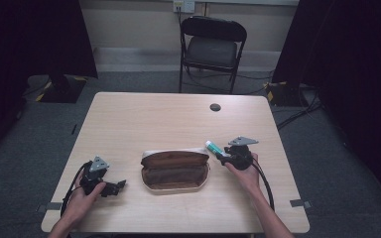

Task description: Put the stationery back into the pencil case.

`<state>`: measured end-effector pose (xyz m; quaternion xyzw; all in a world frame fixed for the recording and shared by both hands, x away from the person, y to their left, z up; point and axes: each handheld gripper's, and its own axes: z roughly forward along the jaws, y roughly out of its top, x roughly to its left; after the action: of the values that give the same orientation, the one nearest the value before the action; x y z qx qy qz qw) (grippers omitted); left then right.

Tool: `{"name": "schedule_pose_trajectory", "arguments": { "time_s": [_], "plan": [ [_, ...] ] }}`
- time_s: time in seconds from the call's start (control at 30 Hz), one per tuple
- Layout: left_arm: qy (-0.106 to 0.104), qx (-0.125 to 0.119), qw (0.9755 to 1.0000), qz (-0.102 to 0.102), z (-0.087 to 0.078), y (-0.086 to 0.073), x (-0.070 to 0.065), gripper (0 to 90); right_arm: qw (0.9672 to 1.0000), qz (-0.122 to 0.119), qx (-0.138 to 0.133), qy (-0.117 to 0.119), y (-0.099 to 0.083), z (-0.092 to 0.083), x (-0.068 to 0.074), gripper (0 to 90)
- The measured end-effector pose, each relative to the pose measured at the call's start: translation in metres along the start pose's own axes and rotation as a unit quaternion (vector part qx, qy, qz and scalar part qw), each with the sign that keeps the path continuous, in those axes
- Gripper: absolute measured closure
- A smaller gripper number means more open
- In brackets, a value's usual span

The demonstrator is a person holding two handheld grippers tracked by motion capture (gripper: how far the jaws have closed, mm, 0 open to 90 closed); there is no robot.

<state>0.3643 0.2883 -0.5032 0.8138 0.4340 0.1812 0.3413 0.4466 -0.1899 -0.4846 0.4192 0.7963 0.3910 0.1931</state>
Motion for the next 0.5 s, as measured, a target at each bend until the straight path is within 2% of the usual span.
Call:
{"name": "schedule_pose_trajectory", "arguments": {
  "time_s": [0.17, 0.23, 0.4, 0.5],
  "plan": [
    [0.0, 0.0, 1.0, 0.0, 0.0, 0.0, 0.0, 0.0, 1.0, -0.001, 0.008, -0.001, 0.0032, 0.0088, 0.0011, 53.6],
    [0.0, 0.0, 1.0, 0.0, 0.0, 0.0, 0.0, 0.0, 0.9997, -0.006, 0.024, -0.005, 0.0008, 0.0124, 0.0013, 57.3],
    [0.0, 0.0, 1.0, 0.0, 0.0, 0.0, 0.0, 0.0, 0.9994, -0.006, 0.032, -0.015, 0.0004, 0.0108, 0.0008, 65.3],
    [0.0, 0.0, 1.0, 0.0, 0.0, 0.0, -0.0001, 0.0, 0.9992, -0.004, 0.036, -0.017, -0.0003, 0.0085, -0.0005, 65.5]
  ]
}}
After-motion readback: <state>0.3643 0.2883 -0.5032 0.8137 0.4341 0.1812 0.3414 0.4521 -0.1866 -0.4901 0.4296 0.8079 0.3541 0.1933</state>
